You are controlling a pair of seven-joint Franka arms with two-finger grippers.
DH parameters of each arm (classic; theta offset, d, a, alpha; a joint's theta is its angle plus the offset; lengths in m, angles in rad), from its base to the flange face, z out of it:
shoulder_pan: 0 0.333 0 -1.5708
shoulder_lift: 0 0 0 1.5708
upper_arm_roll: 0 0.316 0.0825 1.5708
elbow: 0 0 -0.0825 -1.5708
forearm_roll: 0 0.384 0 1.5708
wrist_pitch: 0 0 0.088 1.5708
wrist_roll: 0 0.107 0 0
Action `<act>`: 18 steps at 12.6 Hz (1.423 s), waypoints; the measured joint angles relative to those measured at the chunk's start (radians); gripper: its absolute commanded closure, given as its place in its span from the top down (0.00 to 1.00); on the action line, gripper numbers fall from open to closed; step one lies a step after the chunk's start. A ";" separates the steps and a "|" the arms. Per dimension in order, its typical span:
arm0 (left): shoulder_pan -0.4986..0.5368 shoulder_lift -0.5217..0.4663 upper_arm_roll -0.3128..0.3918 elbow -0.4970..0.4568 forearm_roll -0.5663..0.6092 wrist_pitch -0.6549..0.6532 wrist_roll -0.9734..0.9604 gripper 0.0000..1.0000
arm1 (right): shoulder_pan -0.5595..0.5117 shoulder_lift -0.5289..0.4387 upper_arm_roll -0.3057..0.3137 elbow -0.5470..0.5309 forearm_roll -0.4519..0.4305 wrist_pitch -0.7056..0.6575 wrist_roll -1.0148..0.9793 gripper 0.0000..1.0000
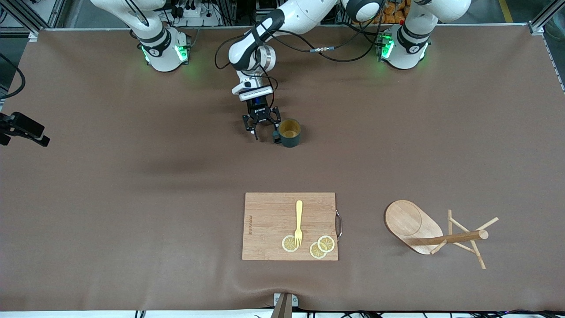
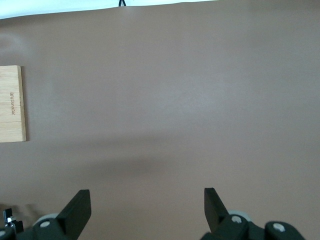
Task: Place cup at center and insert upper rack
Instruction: 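Close the left gripper on the mug handle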
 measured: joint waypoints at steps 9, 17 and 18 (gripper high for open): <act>0.013 0.009 0.010 0.001 0.017 0.001 0.014 0.30 | -0.009 0.000 -0.012 0.002 0.000 0.000 0.000 1.00; 0.019 0.015 0.011 -0.004 0.017 0.002 0.026 0.00 | -0.009 0.000 -0.012 0.002 0.000 0.000 0.000 1.00; 0.021 0.015 0.011 -0.003 0.017 0.002 0.039 0.00 | -0.009 0.000 -0.012 0.002 0.000 0.000 0.000 1.00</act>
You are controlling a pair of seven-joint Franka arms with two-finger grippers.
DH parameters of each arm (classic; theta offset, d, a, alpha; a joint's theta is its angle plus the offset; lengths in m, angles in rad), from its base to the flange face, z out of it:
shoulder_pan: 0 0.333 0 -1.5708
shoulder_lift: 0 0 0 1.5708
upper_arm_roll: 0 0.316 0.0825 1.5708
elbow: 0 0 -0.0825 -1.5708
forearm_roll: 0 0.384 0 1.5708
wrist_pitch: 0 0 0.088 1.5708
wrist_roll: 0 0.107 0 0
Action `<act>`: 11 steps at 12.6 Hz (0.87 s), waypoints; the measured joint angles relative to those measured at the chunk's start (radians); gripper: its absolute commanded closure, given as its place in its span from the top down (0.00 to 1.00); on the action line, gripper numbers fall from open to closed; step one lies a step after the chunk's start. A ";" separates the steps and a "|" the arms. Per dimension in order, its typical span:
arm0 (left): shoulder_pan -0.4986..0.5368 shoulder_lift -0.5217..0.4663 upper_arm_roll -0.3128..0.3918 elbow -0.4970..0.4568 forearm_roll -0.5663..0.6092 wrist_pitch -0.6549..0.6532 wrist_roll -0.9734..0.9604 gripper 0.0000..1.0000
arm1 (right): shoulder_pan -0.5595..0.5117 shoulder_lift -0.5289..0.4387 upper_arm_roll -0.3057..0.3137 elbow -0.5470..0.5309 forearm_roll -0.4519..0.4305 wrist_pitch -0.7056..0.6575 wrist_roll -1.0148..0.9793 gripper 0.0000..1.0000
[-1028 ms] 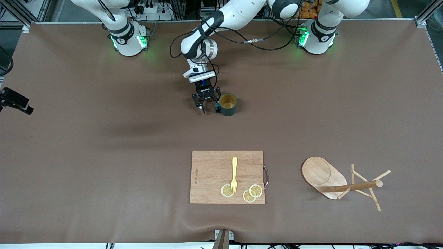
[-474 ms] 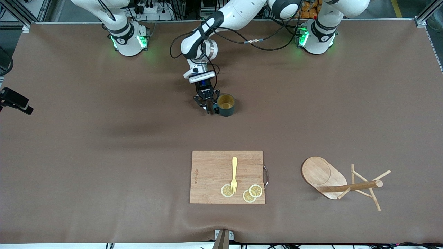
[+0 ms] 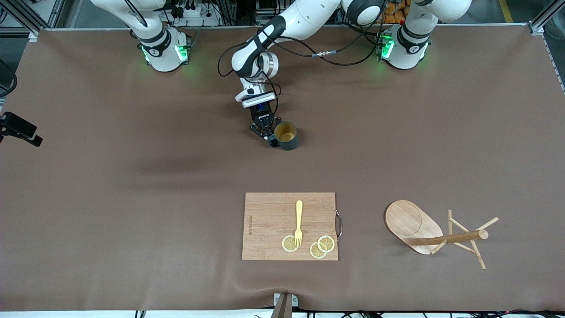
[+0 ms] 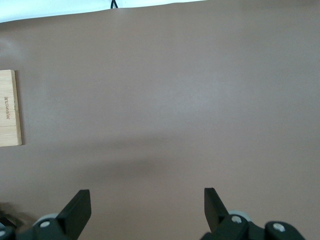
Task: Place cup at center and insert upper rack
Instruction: 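Close the left gripper on the mug handle, then lift the mug by its handle with the left gripper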
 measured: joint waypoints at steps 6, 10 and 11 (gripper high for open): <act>0.043 -0.031 -0.010 0.036 -0.055 0.013 0.176 0.00 | 0.000 0.000 0.000 0.000 0.000 0.000 0.000 1.00; 0.042 -0.105 -0.017 0.046 -0.200 0.035 0.193 0.00 | 0.000 0.000 0.000 0.000 0.000 0.000 0.000 1.00; 0.043 -0.123 -0.017 0.046 -0.231 0.037 0.195 0.00 | 0.000 0.000 0.000 0.000 0.000 0.000 0.000 1.00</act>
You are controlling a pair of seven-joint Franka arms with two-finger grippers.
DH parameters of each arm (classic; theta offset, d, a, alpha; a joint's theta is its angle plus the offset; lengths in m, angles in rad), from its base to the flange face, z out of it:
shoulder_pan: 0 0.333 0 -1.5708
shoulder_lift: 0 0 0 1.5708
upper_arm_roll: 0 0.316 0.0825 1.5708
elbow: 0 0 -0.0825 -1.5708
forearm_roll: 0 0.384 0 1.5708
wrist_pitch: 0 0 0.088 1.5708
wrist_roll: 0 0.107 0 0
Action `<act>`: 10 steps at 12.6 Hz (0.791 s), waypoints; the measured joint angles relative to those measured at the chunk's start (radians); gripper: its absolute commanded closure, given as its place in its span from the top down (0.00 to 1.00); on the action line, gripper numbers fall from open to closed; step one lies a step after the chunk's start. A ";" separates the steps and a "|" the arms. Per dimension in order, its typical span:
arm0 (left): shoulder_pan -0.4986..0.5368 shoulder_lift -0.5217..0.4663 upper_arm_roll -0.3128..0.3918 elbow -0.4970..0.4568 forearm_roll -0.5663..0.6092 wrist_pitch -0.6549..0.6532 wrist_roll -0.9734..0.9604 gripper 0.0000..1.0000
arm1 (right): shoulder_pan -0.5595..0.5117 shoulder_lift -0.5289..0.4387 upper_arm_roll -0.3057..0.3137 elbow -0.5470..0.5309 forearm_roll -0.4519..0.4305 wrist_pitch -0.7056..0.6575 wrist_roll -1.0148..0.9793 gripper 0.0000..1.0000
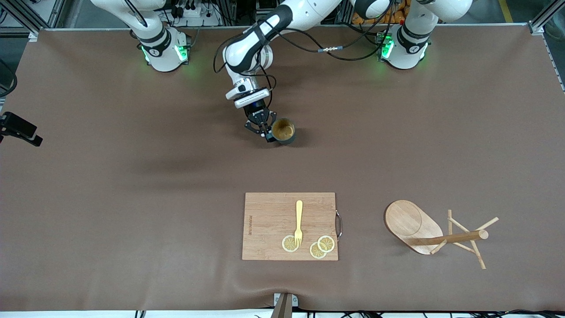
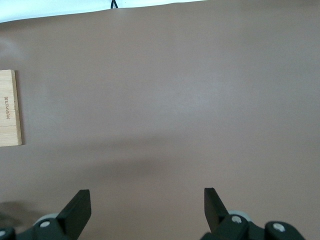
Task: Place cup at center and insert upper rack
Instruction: 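Lift the mug by its handle with the left gripper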
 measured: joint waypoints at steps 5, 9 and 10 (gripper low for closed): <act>0.015 -0.047 0.000 0.000 -0.047 0.014 0.000 0.00 | 0.000 0.000 0.000 0.000 0.000 0.000 0.000 1.00; 0.039 -0.063 0.000 0.001 -0.061 0.047 0.000 0.00 | 0.000 0.000 0.000 0.000 0.000 0.000 0.000 1.00; 0.044 -0.068 0.000 0.001 -0.065 0.053 0.000 0.00 | 0.000 0.000 0.000 0.000 0.000 0.000 0.000 1.00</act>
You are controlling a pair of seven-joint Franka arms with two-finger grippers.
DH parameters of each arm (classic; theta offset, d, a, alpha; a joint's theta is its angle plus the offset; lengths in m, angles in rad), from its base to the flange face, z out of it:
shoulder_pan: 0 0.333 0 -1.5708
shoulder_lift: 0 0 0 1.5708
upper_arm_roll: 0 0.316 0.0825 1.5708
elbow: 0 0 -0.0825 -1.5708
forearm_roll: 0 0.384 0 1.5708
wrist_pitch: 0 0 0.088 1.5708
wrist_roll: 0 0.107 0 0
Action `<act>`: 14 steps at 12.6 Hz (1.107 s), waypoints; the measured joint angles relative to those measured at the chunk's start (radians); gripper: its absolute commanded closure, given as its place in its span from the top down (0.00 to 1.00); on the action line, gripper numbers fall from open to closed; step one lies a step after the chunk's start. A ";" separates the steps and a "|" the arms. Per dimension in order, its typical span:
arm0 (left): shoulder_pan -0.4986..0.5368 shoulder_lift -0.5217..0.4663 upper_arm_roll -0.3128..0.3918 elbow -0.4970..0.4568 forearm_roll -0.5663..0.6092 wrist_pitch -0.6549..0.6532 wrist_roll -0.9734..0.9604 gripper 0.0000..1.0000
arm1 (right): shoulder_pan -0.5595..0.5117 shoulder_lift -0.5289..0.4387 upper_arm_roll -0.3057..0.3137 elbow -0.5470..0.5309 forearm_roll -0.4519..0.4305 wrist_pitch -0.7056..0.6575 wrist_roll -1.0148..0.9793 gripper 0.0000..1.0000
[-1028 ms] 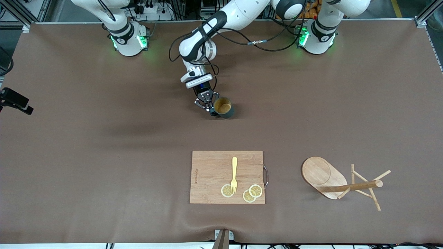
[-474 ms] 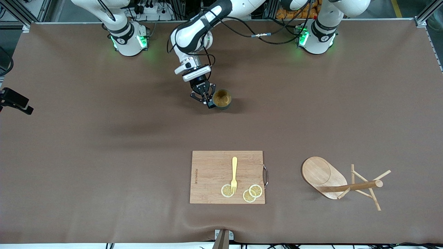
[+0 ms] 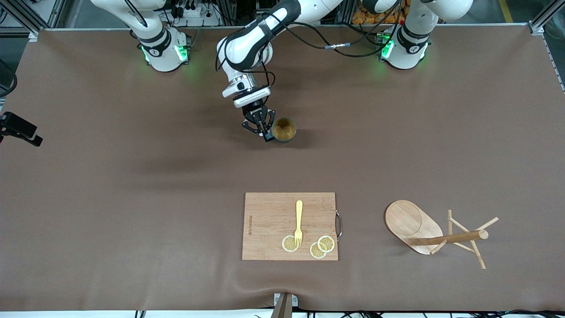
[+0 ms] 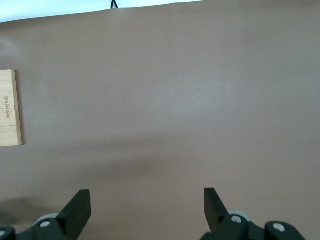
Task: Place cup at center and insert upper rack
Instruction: 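Lift the mug by its handle with the left gripper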
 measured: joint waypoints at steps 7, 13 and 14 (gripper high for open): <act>0.087 -0.061 0.001 0.001 -0.057 0.087 0.053 0.00 | 0.000 0.000 0.000 0.000 0.000 0.000 0.000 1.00; 0.198 -0.140 0.002 0.004 -0.174 0.240 0.192 0.00 | 0.000 0.000 0.000 0.000 0.000 0.000 0.000 1.00; 0.207 -0.149 0.001 0.004 -0.191 0.254 0.195 0.00 | 0.000 0.000 0.000 0.000 0.000 0.000 0.000 1.00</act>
